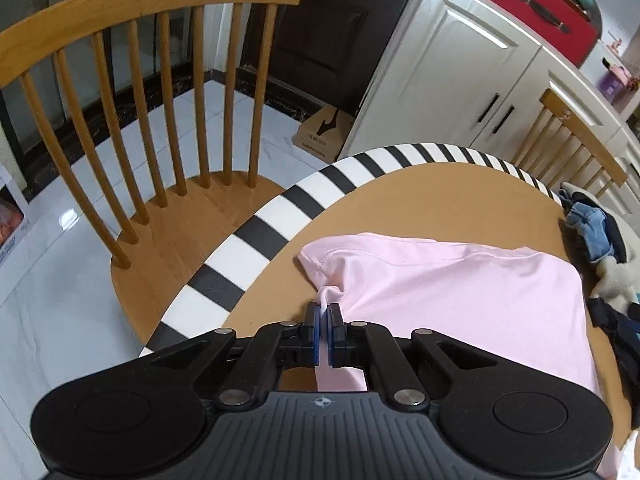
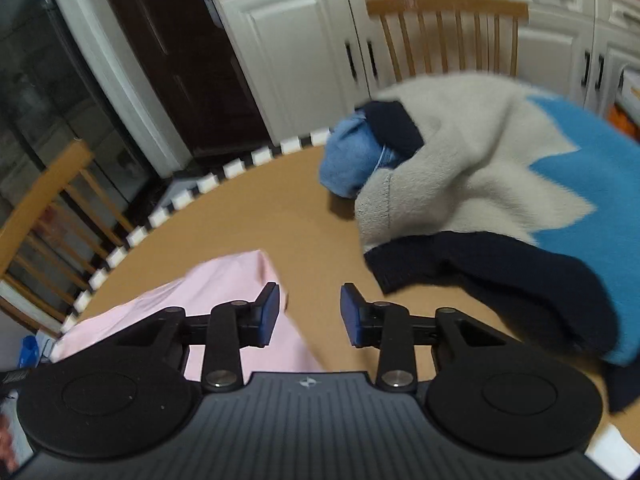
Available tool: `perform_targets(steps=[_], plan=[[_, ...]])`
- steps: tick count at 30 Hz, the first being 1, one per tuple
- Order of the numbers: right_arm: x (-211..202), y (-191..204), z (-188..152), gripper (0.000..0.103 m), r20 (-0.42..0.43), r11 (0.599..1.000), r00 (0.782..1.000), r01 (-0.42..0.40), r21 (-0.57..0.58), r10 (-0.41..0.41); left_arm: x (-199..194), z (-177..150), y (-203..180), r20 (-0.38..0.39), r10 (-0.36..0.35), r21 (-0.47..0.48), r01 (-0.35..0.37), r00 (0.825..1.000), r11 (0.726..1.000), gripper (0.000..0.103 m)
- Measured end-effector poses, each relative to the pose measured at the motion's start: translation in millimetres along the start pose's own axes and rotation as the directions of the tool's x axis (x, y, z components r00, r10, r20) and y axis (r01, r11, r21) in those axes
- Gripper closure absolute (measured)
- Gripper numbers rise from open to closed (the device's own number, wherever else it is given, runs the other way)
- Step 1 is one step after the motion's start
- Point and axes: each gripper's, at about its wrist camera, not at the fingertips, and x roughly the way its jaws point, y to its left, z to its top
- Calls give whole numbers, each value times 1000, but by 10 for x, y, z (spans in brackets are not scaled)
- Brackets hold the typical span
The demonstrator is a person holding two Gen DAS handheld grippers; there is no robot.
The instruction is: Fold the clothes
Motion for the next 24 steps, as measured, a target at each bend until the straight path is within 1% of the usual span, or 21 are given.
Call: perform_targets(steps=[2, 4, 5, 7, 8, 10, 11, 12, 13, 14, 15, 16, 17, 18, 19, 20, 21, 22, 23, 24], plan=[[231, 63, 64, 65, -32, 1000, 999, -21, 7, 21, 6, -3, 61, -8, -6, -2, 6, 1000, 1000, 99], [411, 119, 95, 60, -64, 998, 996, -51, 43, 54, 36, 1, 103, -18, -15, 10, 15, 1000, 1000, 99], [492, 128, 116, 55, -79, 996, 995, -52, 73, 58, 65, 35, 155, -22, -17, 14, 18, 1000, 1000, 99], [631, 84, 169, 54, -99, 983, 992, -53, 177, 72, 87, 44, 181, -24, -26, 15, 26, 999, 1000, 99], [700, 45, 197, 53, -118, 969, 989, -54, 241, 85, 105, 50, 193, -28, -31, 12, 31, 999, 999, 99], [842, -28, 236, 56, -164, 928, 977, -69, 366, 137, 132, 61, 213, -37, -41, 4, 41, 998, 999, 98], [898, -48, 239, 63, -180, 907, 971, -68, 416, 156, 132, 69, 219, -41, -45, 2, 45, 998, 999, 98], [952, -65, 240, 82, -194, 883, 966, -66, 464, 174, 145, 78, 224, -43, -48, 0, 48, 998, 999, 98], [990, -59, 239, 93, -199, 874, 962, -69, 481, 186, 161, 81, 220, -45, -51, 2, 52, 998, 999, 98], [1001, -29, 244, 100, -189, 879, 965, -75, 471, 184, 172, 86, 216, -47, -54, 5, 54, 997, 999, 98], [973, 40, 264, 100, -164, 901, 972, -83, 426, 167, 165, 91, 217, -49, -58, 3, 58, 997, 998, 98], [919, 134, 304, 100, -134, 930, 979, -97, 355, 153, 158, 96, 219, -52, -61, 1, 61, 997, 998, 98], [825, 265, 343, 100, -97, 960, 985, -117, 253, 145, 146, 102, 223, -54, -65, -2, 65, 996, 998, 98], [721, 407, 380, 100, -57, 981, 988, -132, 141, 142, 121, 108, 237, -56, -70, -6, 70, 996, 998, 98], [597, 571, 388, 100, -11, 991, 991, -132, 7, 133, 111, 114, 252, -59, -75, -10, 74, 995, 997, 98], [466, 741, 388, 100, 37, 984, 991, -121, -133, 126, 107, 120, 265, -62, -80, -15, 79, 995, 997, 97], [341, 924, 310, 100, 90, 951, 989, -84, -298, 116, 117, 128, 273, -65, -85, -23, 84, 994, 996, 97], [218, 1111, 207, 100, 146, 887, 983, -31, -460, 110, 116, 132, 283, -67, -89, -30, 87, 994, 996, 97], [132, 1295, 37, 100, 197, 788, 975, 40, -615, 105, 128, 139, 287, -68, -90, -34, 88, 994, 996, 98], [87, 1474, -224, 100, 235, 640, 967, 119, -759, 99, 137, 145, 288, -69, -92, -36, 89, 993, 995, 98]])
